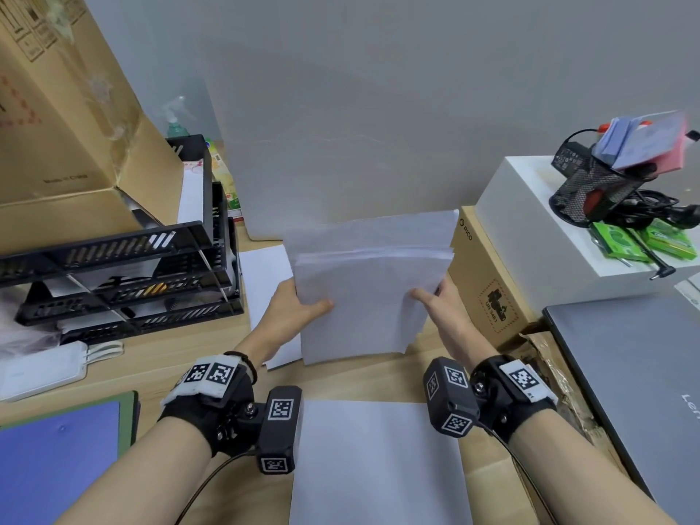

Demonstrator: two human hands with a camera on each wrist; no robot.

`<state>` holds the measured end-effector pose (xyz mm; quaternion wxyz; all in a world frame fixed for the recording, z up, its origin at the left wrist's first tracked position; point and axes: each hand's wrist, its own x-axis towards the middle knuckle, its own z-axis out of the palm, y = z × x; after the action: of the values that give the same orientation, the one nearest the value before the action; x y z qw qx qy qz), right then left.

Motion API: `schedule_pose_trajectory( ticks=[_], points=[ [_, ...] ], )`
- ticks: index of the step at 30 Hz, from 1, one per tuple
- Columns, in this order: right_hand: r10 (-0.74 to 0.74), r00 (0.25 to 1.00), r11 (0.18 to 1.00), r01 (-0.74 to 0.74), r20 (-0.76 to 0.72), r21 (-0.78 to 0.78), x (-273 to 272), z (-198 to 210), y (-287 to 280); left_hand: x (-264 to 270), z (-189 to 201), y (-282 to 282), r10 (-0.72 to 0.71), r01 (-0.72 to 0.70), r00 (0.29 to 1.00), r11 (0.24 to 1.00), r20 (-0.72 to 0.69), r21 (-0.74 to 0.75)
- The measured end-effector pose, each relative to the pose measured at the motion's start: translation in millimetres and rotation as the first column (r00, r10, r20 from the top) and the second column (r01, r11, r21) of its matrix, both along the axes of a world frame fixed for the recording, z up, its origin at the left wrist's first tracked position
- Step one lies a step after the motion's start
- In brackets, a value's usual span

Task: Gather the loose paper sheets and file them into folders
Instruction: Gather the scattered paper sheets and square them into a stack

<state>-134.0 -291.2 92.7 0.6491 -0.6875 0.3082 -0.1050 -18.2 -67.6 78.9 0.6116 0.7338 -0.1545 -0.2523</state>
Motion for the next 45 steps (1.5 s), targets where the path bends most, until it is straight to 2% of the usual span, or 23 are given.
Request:
schedule_pose_trajectory(
  ticks=[9, 13, 17, 19, 24, 26, 30, 32, 35, 39, 41, 43, 45],
  points=[
    [-0.021, 0.996, 1.000, 0.020, -0.086, -0.003, -11, -30, 8, -14, -18, 0, -0.024, 0.024, 1.000, 1.000, -0.004, 0.009],
    [-0.030, 0.998, 0.999, 0.030, -0.049, 0.012, -3, -13, 10, -11, -8, -5, 0.055, -0.056, 0.997, 0.998, -0.054, -0.016],
    [-0.108, 0.992, 0.994, 0.108, 0.071, 0.002, 10, 16, 5, -1, 23, -15, 0.073, -0.077, 0.997, 0.989, -0.036, -0.123],
    [-0.121, 0.989, 0.993, 0.120, 0.085, 0.018, 10, 18, 4, 1, 27, -15, 0.054, -0.058, 0.998, 0.989, -0.035, -0.136],
    [-0.001, 0.997, 0.993, 0.010, -0.077, 0.118, -11, -21, 16, -14, -12, 6, -0.126, 0.139, 0.979, 0.987, -0.161, 0.075],
    [0.006, 0.993, 0.991, 0.010, -0.118, 0.130, -16, -33, 16, -21, -24, 11, -0.140, 0.160, 0.975, 0.981, -0.172, 0.111],
    [0.014, 0.980, 0.997, 0.001, -0.197, 0.080, -21, -58, 2, -15, -24, 10, -0.036, 0.051, 0.994, 0.988, -0.104, 0.143],
    [0.042, 0.954, 0.997, -0.023, -0.297, 0.067, -30, -71, -5, -7, -21, 7, 0.026, -0.015, 0.997, 0.986, -0.067, 0.165],
    [0.143, 0.858, 0.990, -0.120, -0.493, 0.078, -56, -88, -6, 2, -16, 5, 0.077, -0.066, 0.995, 0.984, -0.062, 0.167],
    [0.218, 0.765, 0.974, -0.134, -0.606, 0.181, -82, -112, 6, 4, -19, 9, 0.104, -0.090, 0.991, 0.982, -0.078, 0.167],
    [0.249, 0.739, 0.965, -0.134, -0.626, 0.226, -86, -118, 14, 2, -23, 10, 0.115, -0.099, 0.989, 0.981, -0.089, 0.167],
    [0.275, 0.743, 0.956, -0.146, -0.610, 0.253, -86, -119, 18, 0, -27, 11, 0.134, -0.115, 0.986, 0.978, -0.100, 0.172],
    [0.353, 0.717, 0.934, -0.240, -0.601, 0.264, -82, -123, 20, -1, -30, 11, 0.143, -0.122, 0.984, 0.975, -0.106, 0.184]
  ],
)
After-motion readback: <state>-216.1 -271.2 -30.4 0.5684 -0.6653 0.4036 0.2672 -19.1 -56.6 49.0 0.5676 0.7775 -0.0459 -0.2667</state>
